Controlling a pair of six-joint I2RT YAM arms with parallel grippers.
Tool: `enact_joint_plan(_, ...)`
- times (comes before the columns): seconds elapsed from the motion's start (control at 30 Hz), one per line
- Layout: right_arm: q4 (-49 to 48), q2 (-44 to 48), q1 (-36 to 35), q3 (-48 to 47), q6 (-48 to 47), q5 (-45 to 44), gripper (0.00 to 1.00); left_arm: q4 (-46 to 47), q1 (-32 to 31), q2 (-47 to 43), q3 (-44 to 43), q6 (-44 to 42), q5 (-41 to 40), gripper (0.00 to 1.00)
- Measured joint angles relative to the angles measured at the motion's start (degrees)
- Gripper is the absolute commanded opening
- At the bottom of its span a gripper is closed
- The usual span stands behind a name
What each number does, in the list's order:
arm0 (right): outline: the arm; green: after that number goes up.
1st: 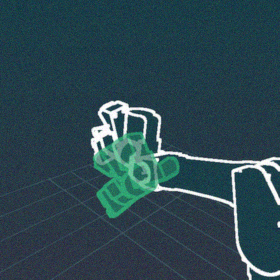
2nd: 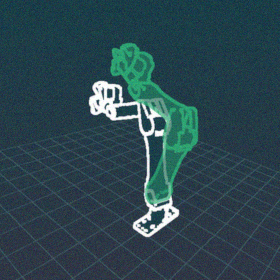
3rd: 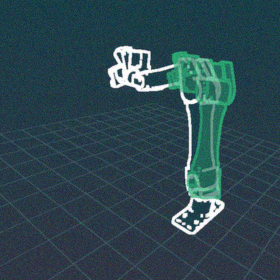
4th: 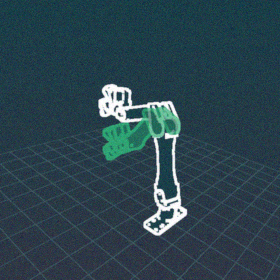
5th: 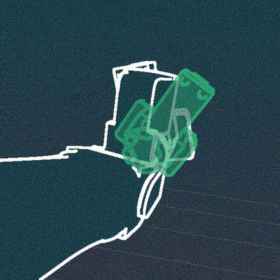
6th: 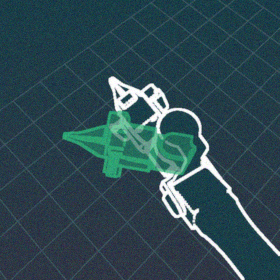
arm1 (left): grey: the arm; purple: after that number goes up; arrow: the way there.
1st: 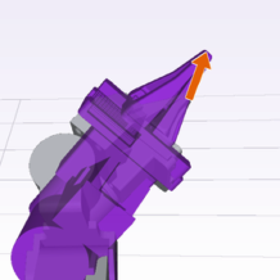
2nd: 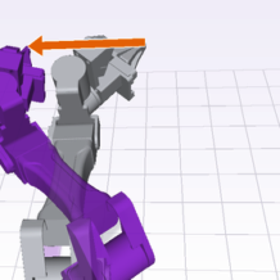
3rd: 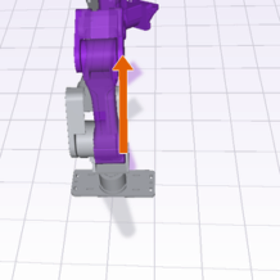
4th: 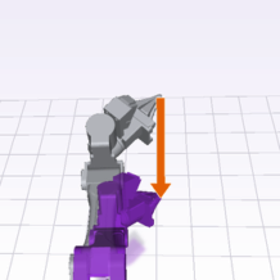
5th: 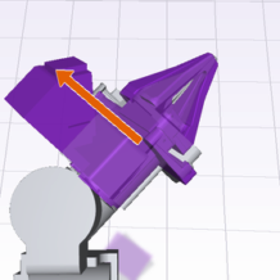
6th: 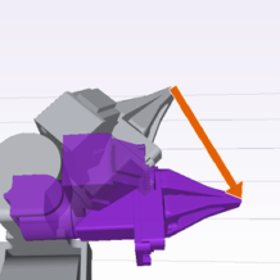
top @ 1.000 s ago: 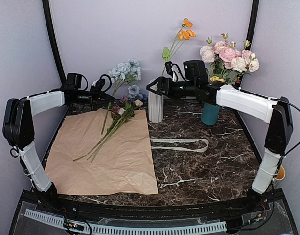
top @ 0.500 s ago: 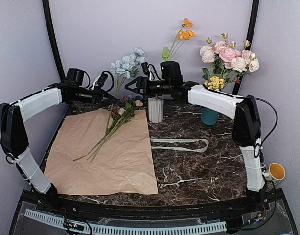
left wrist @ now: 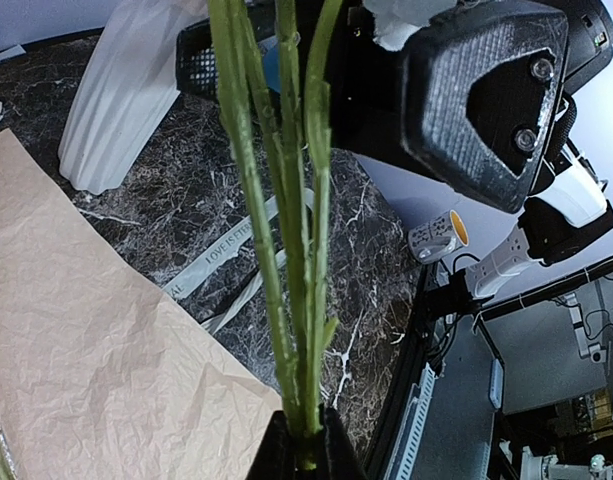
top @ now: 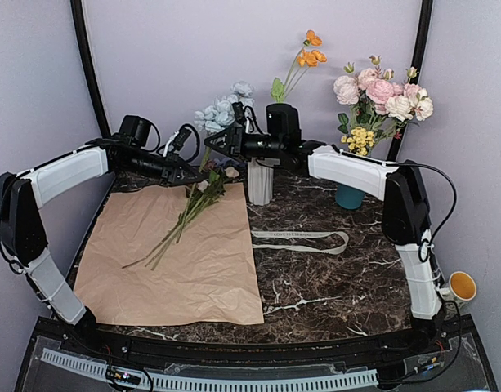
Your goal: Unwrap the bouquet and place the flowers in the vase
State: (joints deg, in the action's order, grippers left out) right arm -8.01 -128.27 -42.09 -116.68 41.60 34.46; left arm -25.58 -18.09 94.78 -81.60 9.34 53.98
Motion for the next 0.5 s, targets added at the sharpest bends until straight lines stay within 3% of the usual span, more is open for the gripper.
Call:
enact_joint_plan(0.23,-0.96,0.04,-0.04,0.79,0.39,-0.04,0.42,-2.49,-1.25,-0.24,0.00,-3.21,-1.81,0.00)
enact_joint_plan(0.43,-0.76,0.22,-0.15,1.38,0.79,-1.73,0.23,-4.79,-2.51,-0.39,0.00,-5.53,-4.20,0.00)
enact_joint_plan(0.5,-0.68,0.66,-0.15,2.40,0.79,-2.62,0.12,-5.16,-2.51,-0.61,0.00,-5.86,-4.96,0.00)
